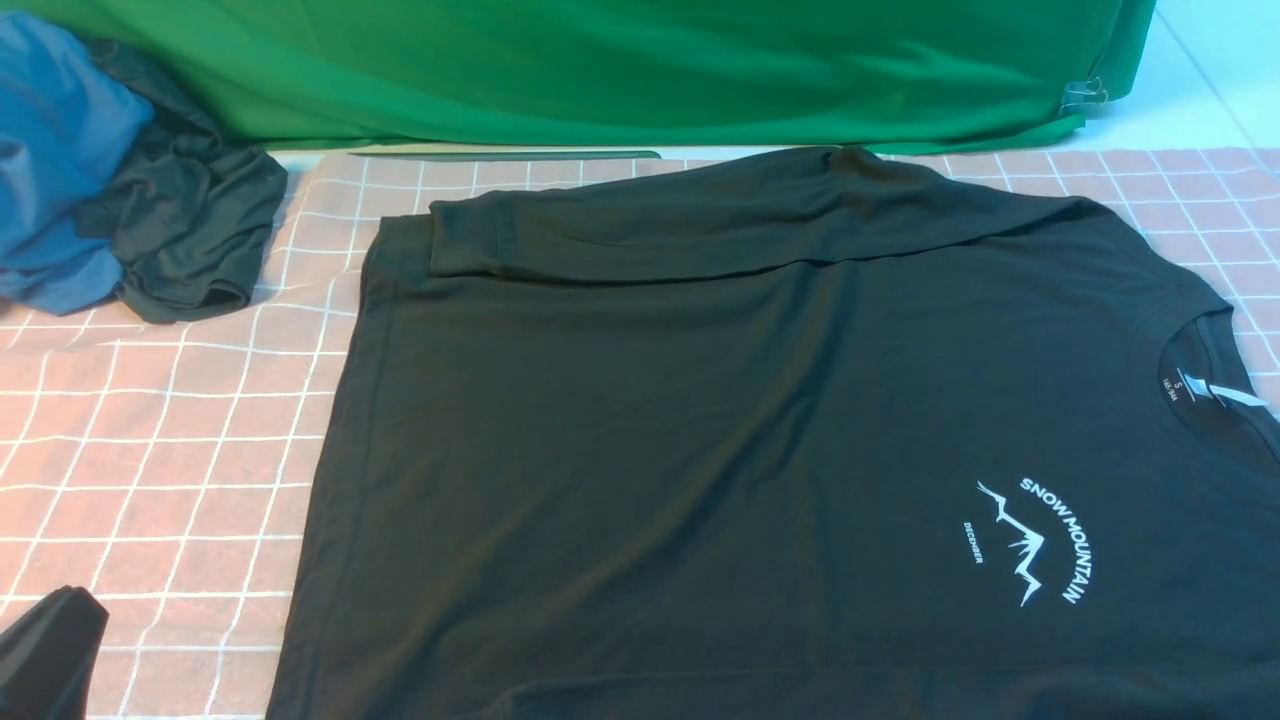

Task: Fold a long-sleeved shirt over a pink coffee tablecloth.
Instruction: 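Grasp the left edge of the dark T-shirt lying flat on the table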

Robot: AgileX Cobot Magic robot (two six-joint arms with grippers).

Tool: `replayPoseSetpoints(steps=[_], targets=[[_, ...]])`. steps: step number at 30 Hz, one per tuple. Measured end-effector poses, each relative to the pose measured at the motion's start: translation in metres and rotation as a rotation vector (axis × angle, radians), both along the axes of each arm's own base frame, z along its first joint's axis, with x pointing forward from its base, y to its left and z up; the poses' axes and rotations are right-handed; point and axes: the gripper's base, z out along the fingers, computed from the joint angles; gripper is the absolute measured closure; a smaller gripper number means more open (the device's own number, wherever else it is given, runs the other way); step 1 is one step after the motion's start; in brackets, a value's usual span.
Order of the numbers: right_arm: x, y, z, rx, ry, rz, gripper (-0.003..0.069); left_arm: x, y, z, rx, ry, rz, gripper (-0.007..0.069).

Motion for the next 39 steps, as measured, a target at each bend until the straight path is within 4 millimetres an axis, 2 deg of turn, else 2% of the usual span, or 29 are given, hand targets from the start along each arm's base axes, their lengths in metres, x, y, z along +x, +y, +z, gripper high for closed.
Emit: replayPoseSetpoints(steps=[6, 10, 13, 20, 21, 23, 25, 27, 28, 29, 30, 32, 33, 34, 35, 36, 37, 39], targets=[[0.0, 0.0, 0.0, 0.001, 0.0, 0.0, 0.0412, 0.001, 0.001, 0.005, 0.013, -0.055, 0.004, 0.0596], [0.0, 0.0, 0.0, 0.001, 0.0, 0.0, 0.0412, 0.001, 0.0, 0.016, -0.24, -0.178, 0.016, 0.0596], [0.0, 0.0, 0.0, 0.001, 0.0, 0.0, 0.0412, 0.0, 0.002, 0.023, -0.319, -0.253, 0.027, 0.0596], [0.0, 0.0, 0.0, 0.001, 0.0, 0.0, 0.0412, -0.008, 0.011, 0.049, -0.459, -0.574, 0.054, 0.0596], [0.0, 0.0, 0.001, 0.002, -0.011, -0.001, 0.0412, -0.012, 0.013, 0.058, -0.513, -0.69, 0.05, 0.0596], [0.001, 0.0, 0.003, 0.029, -0.035, -0.004, 0.0412, -0.017, 0.015, 0.065, -0.595, -0.767, 0.03, 0.0596], [0.001, 0.0, 0.01, 0.158, -0.11, -0.018, 0.0412, -0.022, 0.014, 0.086, -0.666, -0.801, -0.016, 0.0596], [0.002, -0.001, 0.02, 0.39, -0.221, -0.041, 0.0412, -0.023, 0.008, 0.121, -0.656, -0.715, -0.056, 0.0596], [0.002, -0.001, 0.022, 0.432, -0.241, -0.045, 0.0412, -0.023, 0.006, 0.127, -0.644, -0.687, -0.059, 0.0596], [0.001, -0.002, 0.026, 0.512, -0.287, -0.049, 0.0412, -0.022, 0.003, 0.144, -0.632, -0.59, -0.063, 0.0596], [0.001, -0.004, 0.03, 0.648, -0.333, -0.053, 0.0412, -0.015, 0.001, 0.156, -0.614, -0.476, -0.053, 0.0596], [0.0, -0.005, 0.036, 0.784, -0.391, -0.049, 0.0412, -0.002, -0.004, 0.175, -0.554, -0.249, -0.035, 0.0596], [-0.001, -0.006, 0.036, 0.804, -0.401, -0.048, 0.0412, 0.003, -0.004, 0.176, -0.538, -0.21, -0.03, 0.0596], [-0.001, -0.006, 0.039, 0.856, -0.425, -0.044, 0.0412, 0.018, -0.008, 0.185, -0.462, 0.01, -0.03, 0.0596], [-0.001, -0.006, 0.039, 0.862, -0.43, -0.043, 0.0412, 0.029, -0.009, 0.185, -0.429, 0.102, -0.034, 0.0596], [-0.001, -0.006, 0.039, 0.871, -0.432, -0.043, 0.0412, 0.046, -0.012, 0.183, -0.391, 0.241, -0.044, 0.0596], [-0.001, -0.006, 0.039, 0.872, -0.432, -0.043, 0.0412, 0.052, -0.014, 0.183, -0.362, 0.321, -0.063, 0.0596], [-0.001, -0.006, 0.039, 0.869, -0.434, -0.043, 0.0412, 0.079, -0.019, 0.17, -0.293, 0.531, -0.128, 0.0596]])
